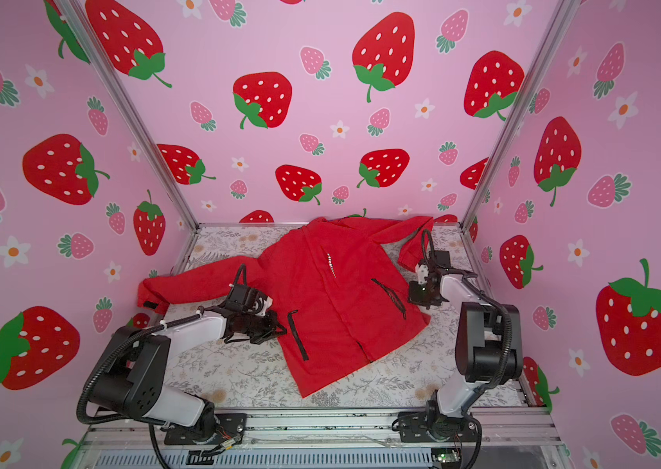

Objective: Unzip the jacket
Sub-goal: Flatten out the jacket at the center of the board, then adjust the jacket at the center of the board.

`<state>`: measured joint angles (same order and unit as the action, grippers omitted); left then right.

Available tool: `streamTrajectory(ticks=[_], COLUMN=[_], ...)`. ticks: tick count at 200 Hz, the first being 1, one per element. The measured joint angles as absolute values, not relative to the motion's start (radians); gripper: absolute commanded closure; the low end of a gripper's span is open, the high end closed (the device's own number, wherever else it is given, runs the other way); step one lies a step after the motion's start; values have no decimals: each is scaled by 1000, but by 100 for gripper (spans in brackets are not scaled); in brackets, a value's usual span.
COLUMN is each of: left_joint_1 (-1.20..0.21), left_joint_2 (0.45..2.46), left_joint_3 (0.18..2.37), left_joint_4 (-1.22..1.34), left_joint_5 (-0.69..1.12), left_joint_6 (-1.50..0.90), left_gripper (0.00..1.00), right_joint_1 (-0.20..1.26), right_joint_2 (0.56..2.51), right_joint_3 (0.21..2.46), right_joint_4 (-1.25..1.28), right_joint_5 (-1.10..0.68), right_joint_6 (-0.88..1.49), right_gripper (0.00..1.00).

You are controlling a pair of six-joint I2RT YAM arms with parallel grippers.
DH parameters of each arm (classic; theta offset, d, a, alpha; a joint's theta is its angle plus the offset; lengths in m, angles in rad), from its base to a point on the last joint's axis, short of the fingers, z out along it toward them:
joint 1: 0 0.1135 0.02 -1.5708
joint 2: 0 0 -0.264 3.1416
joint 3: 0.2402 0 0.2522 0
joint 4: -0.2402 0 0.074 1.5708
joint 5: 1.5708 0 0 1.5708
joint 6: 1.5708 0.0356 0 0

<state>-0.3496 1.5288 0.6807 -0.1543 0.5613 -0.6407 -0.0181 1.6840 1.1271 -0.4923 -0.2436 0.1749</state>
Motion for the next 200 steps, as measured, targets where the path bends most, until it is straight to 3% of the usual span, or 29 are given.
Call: streamTrajectory(ticks=[11, 30, 40, 53, 85, 117, 167, 200], left_joint_1=[-398, -449, -449, -416, -229, -117, -20, -5], left_joint_2=[1551, 1562, 1531, 1451, 1303, 1463, 1830, 2017], left_joint_3=[709, 763, 779, 786, 888, 1154, 1472, 1660], left_joint_4=[-158, -204, -237, -279, -352, -421, -483, -545], left_joint_5=[579, 581, 560, 532, 463, 427, 418, 439], left_joint_6=[-627, -585, -553, -537, -487, -408, -370, -354], left_gripper=[53, 35, 28, 25, 18, 17, 20, 22], right_joint_1=[-64, -113, -120, -94, 53, 259, 687, 787], right_joint_2=[1707, 1749, 1748, 1717, 1548, 1416, 1560, 1711], right_joint_3=[1206, 1332, 1364, 1370, 1288, 1187, 1170, 1209], right_joint_4=[-486, -464, -447, -436, -423, -412, -423, -401], right_joint_5=[-228, -220, -218, -215, -257, -398, -395, -359], right_joint_6=[187, 198, 198, 194, 185, 142, 48, 56], right_gripper=[99, 41, 22, 12, 13, 16, 14, 14])
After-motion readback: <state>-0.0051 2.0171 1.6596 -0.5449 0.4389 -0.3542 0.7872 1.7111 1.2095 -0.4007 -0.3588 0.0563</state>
